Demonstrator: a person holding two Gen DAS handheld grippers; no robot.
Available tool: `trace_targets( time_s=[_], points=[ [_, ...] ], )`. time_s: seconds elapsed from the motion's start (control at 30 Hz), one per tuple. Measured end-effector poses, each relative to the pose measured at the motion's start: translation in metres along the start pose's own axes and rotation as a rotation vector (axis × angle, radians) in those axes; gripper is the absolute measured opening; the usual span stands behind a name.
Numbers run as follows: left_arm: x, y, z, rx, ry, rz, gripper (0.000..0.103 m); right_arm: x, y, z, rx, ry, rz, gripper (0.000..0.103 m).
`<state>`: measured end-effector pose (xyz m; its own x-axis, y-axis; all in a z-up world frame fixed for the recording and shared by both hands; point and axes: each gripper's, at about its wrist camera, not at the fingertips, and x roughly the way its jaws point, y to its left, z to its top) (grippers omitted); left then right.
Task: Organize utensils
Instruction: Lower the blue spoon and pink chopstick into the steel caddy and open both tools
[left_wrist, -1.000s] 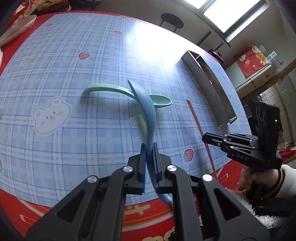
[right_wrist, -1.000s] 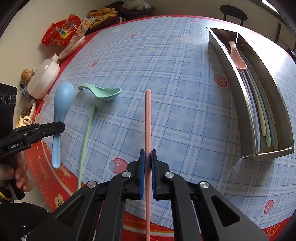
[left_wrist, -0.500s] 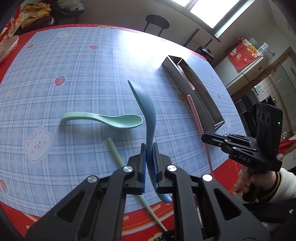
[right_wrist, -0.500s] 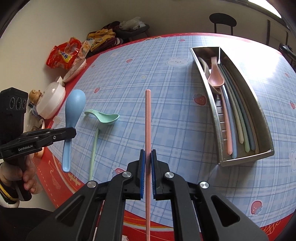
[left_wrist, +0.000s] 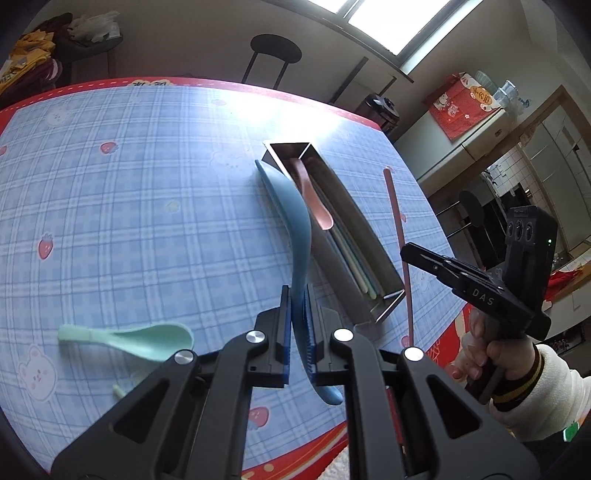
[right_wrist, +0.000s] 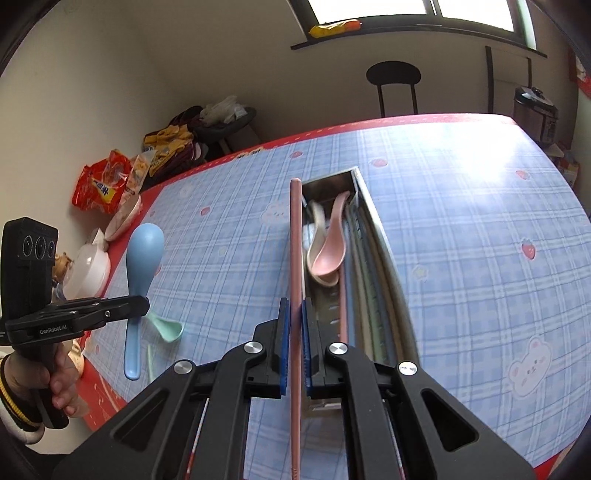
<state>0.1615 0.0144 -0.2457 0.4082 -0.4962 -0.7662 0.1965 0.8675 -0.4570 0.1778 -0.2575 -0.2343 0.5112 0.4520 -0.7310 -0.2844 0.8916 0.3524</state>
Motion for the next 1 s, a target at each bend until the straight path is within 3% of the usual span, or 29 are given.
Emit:
trace_targets(
  time_s=[0.2, 0.37, 0.57, 0.8, 1.0],
  points=[
    [0.039, -0.014, 0.051, -0.011, 0.012, -0.01, 0.011, 0.006, -0.016, 0.046, -0.055, -0.079, -0.04, 0.007],
    [0.075, -0.02, 0.088, -0.034, 0.019, -0.017, 0.011, 0.029, -0.028, 0.065, -0.084, -0.065, -0.063, 0.007],
    [0.118, -0.027, 0.113, -0.031, 0.045, -0.009, 0.011, 0.057, -0.038, 0.058, -0.087, 0.003, -0.085, 0.007],
    [0.16, -0.024, 0.118, -0.035, 0.106, 0.013, 0.011, 0.078, -0.043, 0.041, -0.076, 0.077, -0.101, 0.007],
    [0.18, -0.025, 0.118, -0.032, 0.137, 0.049, 0.011, 0.084, -0.041, 0.03, -0.075, 0.091, -0.107, 0.007]
  ],
)
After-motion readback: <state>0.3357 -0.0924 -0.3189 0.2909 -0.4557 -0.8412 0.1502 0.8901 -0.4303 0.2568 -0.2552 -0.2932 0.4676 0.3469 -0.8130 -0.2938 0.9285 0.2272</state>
